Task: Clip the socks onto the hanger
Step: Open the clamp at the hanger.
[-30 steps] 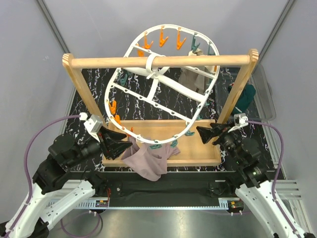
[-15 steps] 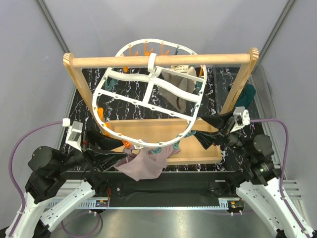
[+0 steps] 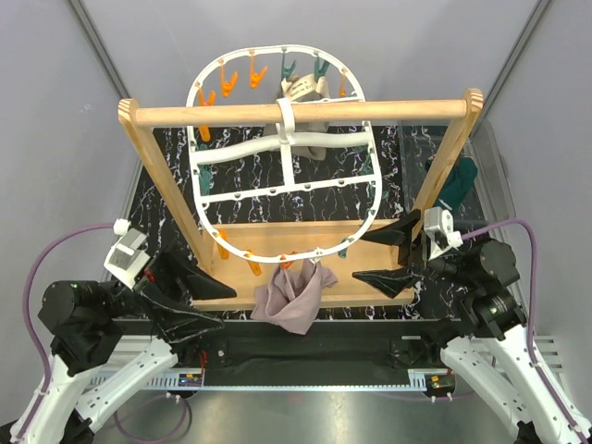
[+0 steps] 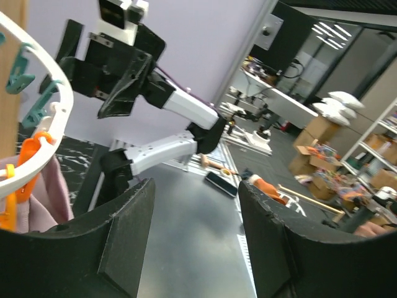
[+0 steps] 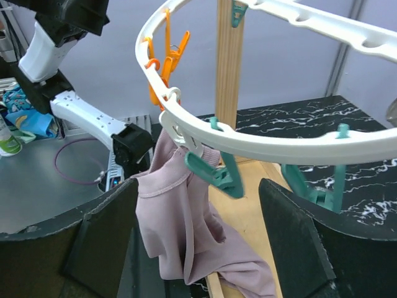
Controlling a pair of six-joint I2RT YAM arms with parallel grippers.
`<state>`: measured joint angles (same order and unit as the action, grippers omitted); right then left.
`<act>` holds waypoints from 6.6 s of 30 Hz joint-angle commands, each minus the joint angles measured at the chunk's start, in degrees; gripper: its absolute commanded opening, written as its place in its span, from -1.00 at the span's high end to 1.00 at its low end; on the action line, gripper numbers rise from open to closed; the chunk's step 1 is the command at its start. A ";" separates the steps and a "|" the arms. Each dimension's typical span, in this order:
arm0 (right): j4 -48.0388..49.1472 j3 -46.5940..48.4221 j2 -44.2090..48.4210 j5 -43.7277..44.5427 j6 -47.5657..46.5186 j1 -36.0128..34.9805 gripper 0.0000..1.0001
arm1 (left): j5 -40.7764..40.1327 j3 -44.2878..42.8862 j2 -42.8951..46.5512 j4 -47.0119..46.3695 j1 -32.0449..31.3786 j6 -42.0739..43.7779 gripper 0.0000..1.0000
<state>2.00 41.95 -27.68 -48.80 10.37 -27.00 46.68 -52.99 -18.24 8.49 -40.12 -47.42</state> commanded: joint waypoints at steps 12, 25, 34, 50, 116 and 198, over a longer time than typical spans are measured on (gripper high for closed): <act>12.15 2.34 -9.23 -7.54 4.04 -0.51 -0.43 | 0.63 -16.17 -17.70 8.72 -0.31 6.01 -0.04; 19.27 0.32 -13.80 -5.35 9.05 -4.37 0.03 | -51.83 -33.58 -34.57 26.23 -42.71 24.56 0.01; 11.37 -0.29 -8.80 -0.69 7.92 -4.81 -0.21 | -74.45 -30.00 -38.10 18.96 -56.29 29.49 0.01; 9.95 0.23 -7.12 3.53 13.79 -4.81 -0.39 | -82.71 -10.47 -37.57 -10.23 -62.27 41.61 0.11; 30.61 -11.72 -8.61 8.19 5.71 -15.88 -0.39 | -77.53 12.56 -26.23 -39.33 -62.54 44.08 -0.15; 6.53 4.80 -9.32 -2.36 36.30 -18.44 0.78 | -90.60 9.32 -36.87 -53.07 -57.44 22.48 -0.93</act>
<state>6.31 45.10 -37.58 -46.54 42.52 -44.93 -36.34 -40.62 -54.46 -45.93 -99.35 -19.73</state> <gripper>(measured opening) 0.299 0.971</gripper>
